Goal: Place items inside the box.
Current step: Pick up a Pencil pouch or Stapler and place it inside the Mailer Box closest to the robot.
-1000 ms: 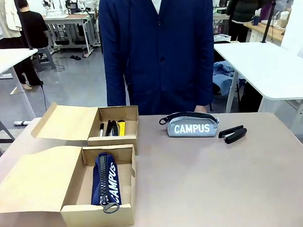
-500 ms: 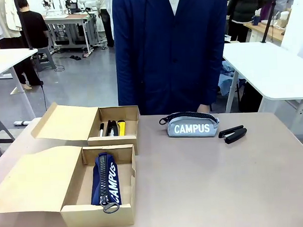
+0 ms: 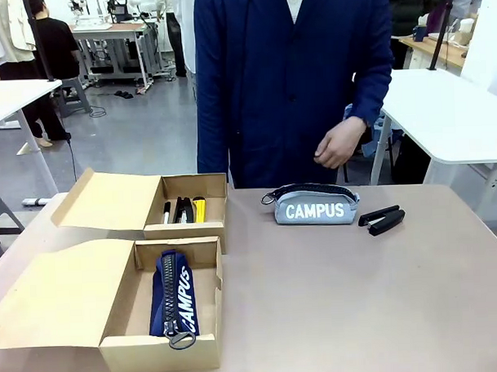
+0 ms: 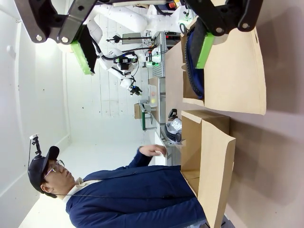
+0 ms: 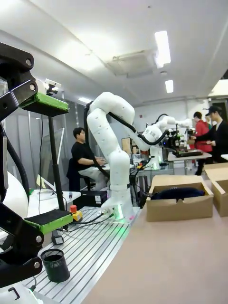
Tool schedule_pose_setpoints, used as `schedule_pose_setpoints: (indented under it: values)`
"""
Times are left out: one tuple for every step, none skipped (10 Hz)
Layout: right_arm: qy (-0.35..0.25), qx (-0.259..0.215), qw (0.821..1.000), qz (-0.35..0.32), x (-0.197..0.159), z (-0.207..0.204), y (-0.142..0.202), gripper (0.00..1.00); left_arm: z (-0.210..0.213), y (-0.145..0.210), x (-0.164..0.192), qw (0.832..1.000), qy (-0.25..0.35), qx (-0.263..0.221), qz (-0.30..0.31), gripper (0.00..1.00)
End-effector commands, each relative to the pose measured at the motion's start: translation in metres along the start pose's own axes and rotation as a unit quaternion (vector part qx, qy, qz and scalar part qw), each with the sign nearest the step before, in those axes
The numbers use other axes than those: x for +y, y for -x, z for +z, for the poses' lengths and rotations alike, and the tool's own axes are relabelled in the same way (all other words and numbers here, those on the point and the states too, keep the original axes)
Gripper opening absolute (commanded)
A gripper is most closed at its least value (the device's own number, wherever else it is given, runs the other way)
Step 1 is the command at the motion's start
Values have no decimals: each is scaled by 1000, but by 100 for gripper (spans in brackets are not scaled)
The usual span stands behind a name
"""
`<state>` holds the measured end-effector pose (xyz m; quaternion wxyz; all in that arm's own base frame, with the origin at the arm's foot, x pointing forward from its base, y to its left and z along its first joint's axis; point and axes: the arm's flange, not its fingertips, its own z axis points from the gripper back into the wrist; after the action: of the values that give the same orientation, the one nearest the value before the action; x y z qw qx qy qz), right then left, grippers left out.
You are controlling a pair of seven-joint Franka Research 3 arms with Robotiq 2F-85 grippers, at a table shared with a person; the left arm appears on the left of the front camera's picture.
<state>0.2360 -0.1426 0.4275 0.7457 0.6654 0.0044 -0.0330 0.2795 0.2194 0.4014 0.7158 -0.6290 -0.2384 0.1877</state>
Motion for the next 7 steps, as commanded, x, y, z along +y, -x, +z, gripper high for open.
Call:
schedule_pose_setpoints:
  values:
    - [-5,-3,1000,-11,6,0,2,100,-2,5,0,1000,8,-1,-10,100]
    - [-5,-3,1000,-11,6,0,2,100,-2,5,0,1000,8,-1,-10,100]
    - [0,0,1000,0,0,0,0,100,-2,5,0,1000,8,-1,-10,100]
    - [81,106,990,35,9,-27,-45,100,-2,5,0,1000,8,-1,-10,100]
    - [136,149,979,34,16,-54,-93,100,-2,5,0,1000,8,-1,-10,100]
    - [180,141,973,42,22,-72,-131,100,-2,5,0,1000,8,-1,-10,100]
    - [196,161,966,58,28,-80,-149,100,-2,5,0,1000,8,-1,-10,100]
